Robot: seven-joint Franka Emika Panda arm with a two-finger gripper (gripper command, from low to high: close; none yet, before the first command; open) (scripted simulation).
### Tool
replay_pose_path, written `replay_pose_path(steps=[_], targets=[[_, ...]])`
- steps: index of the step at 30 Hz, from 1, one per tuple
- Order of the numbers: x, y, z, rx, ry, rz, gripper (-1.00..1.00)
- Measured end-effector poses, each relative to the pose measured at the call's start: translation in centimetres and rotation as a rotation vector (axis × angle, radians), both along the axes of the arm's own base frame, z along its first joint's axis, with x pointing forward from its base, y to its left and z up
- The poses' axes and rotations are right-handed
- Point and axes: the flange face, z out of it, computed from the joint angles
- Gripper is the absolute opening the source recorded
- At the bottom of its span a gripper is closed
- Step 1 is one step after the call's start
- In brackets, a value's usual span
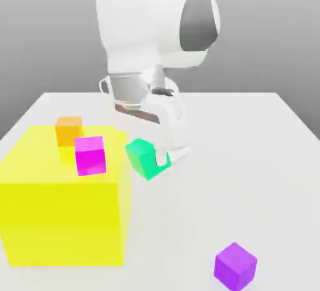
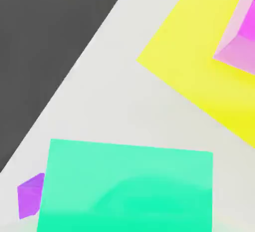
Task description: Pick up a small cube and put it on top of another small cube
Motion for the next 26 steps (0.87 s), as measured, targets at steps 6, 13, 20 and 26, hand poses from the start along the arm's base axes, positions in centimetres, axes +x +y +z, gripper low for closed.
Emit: replay_pose_path(steps=[6, 13, 20, 26], targets=[[-1.8, -4.7, 4.7, -0.041, -0.02, 0.135, -1.0], [-5.9, -10.4, 6.1, -0.141, 0.062, 0.272, -1.0], [-8.8, -13.3, 5.3, -0.179, 0.101, 0.352, -1.0], [-9.0, -13.3, 2.9, -0.18, 0.101, 0.354, 1.0]])
